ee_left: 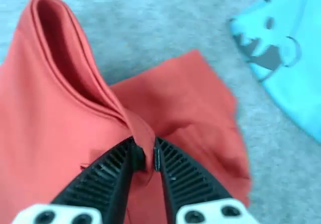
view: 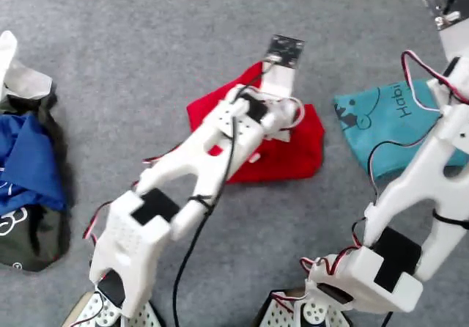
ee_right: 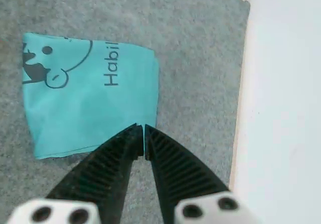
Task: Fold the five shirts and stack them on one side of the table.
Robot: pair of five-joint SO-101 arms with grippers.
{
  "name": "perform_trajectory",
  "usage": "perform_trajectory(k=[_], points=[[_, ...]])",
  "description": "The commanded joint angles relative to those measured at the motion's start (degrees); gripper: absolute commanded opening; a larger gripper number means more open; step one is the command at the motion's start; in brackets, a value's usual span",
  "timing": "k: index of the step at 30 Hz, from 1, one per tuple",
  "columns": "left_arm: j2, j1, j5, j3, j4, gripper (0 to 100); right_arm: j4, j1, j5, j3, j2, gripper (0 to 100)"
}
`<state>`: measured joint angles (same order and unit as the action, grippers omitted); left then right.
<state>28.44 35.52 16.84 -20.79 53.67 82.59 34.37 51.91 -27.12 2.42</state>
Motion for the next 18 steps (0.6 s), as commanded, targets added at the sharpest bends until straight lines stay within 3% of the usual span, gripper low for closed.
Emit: perform_trajectory(k=[1, 12, 18], points=[[2.4, 2.4, 0.5, -10.4, 3.5, 3, -0.8, 1.4, 0.4, -2.7, 0.9, 1.5], [9.8, 3.0, 2.9, -16.7, 4.8, 3, -0.9, 1.1, 0.4, -2.7, 0.5, 1.5], [9.8, 1.6, 7.9, -21.3, 13.8, 26, -0.9, 1.0, 0.4, -2.5, 0.3, 1.5]])
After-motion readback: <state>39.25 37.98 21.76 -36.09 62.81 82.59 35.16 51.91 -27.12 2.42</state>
